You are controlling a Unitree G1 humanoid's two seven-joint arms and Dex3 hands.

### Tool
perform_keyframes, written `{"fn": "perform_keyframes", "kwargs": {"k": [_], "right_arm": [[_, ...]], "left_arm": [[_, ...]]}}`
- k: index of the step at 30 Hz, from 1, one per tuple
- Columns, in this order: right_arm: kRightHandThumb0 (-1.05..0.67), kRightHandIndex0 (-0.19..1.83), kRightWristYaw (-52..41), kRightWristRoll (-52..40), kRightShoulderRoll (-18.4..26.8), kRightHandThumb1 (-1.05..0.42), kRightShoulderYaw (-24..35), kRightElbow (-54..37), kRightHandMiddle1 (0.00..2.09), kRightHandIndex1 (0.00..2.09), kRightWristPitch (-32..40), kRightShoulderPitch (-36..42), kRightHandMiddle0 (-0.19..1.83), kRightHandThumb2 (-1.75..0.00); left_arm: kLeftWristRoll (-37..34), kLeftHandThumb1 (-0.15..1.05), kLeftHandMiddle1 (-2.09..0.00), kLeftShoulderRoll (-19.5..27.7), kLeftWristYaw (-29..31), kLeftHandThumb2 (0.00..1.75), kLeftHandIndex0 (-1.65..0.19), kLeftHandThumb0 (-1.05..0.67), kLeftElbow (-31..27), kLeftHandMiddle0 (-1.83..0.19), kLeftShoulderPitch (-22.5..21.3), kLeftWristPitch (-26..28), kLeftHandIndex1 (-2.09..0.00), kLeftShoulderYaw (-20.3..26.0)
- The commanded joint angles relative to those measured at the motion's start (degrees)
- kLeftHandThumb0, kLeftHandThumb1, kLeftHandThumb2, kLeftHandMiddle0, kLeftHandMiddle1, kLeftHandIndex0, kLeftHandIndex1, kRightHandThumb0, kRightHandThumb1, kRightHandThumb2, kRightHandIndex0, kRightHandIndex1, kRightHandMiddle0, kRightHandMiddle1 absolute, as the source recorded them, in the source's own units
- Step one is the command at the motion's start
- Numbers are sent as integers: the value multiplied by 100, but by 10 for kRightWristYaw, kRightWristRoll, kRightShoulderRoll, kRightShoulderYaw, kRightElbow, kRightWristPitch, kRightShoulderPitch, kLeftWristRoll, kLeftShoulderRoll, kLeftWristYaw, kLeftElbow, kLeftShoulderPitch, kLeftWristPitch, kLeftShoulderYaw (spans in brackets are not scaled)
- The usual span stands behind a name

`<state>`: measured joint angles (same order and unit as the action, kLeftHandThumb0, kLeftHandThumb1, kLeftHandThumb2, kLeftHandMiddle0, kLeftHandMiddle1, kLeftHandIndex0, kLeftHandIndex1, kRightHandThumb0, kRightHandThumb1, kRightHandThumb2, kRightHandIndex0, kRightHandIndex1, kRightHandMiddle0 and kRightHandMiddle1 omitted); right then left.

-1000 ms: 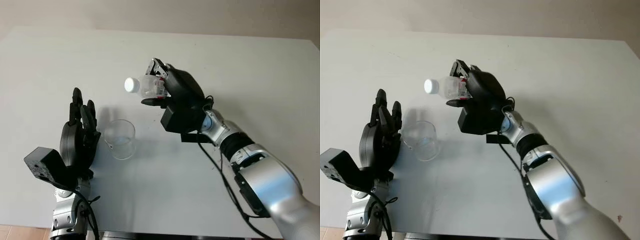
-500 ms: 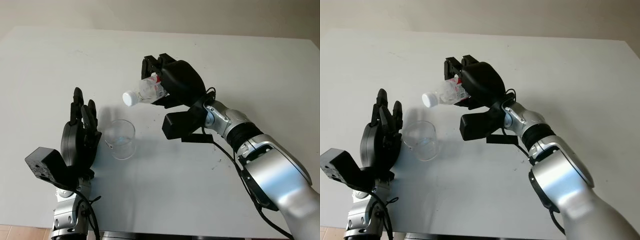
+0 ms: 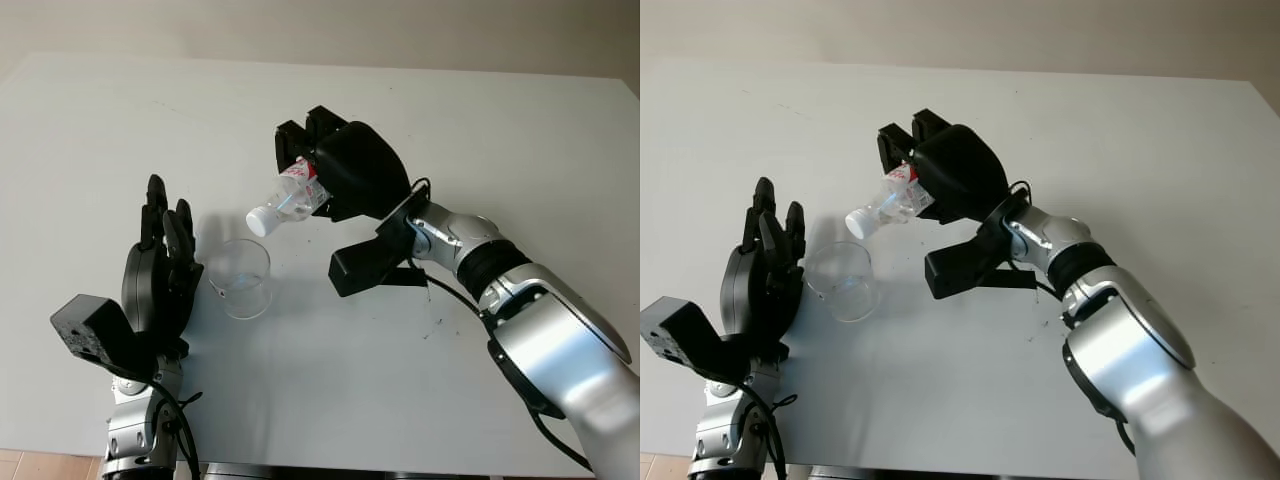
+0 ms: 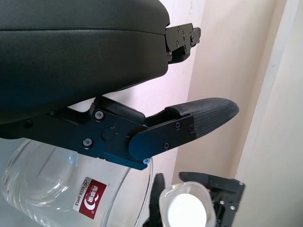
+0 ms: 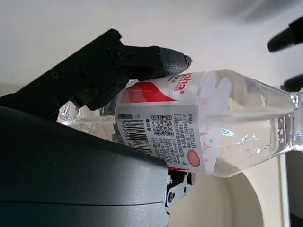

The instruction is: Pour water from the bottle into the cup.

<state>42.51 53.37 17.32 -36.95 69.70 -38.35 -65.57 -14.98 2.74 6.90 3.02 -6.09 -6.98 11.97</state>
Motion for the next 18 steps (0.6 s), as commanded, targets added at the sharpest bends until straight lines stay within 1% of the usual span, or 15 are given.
{"fn": "perform_keyframes", "kwargs": {"k": [1, 7, 11, 15, 18], "right_arm": [[-13, 117, 17, 7, 5, -71, -6, -15, 209, 209, -3, -22, 73, -81], [-12, 123, 44, 16, 7, -72, -15, -26, 209, 209, -16, -28, 77, -87], [-16, 129, 97, 50, 9, -68, -34, -34, 209, 209, -3, -38, 83, -93], [-18, 135, 118, 62, 10, -69, -44, -32, 209, 209, -5, -46, 89, -91], [-20, 133, 130, 74, 11, -70, -53, -33, 209, 209, -1, -53, 93, -90]], "left_arm": [[3, 105, -6, -3, -1, 72, 14, -78, 2, 7, 2, -4, -5, -3], [4, 105, -5, -4, -3, 72, 14, -77, 1, 7, 0, -4, -5, -4], [4, 105, -5, -2, 0, 73, 14, -77, 3, 8, -2, -6, -5, -5], [5, 105, -5, -3, -3, 73, 14, -77, 1, 8, -2, -5, -5, -6], [6, 105, -6, -4, -7, 73, 13, -77, -1, 7, -2, -4, -6, -6]]}}
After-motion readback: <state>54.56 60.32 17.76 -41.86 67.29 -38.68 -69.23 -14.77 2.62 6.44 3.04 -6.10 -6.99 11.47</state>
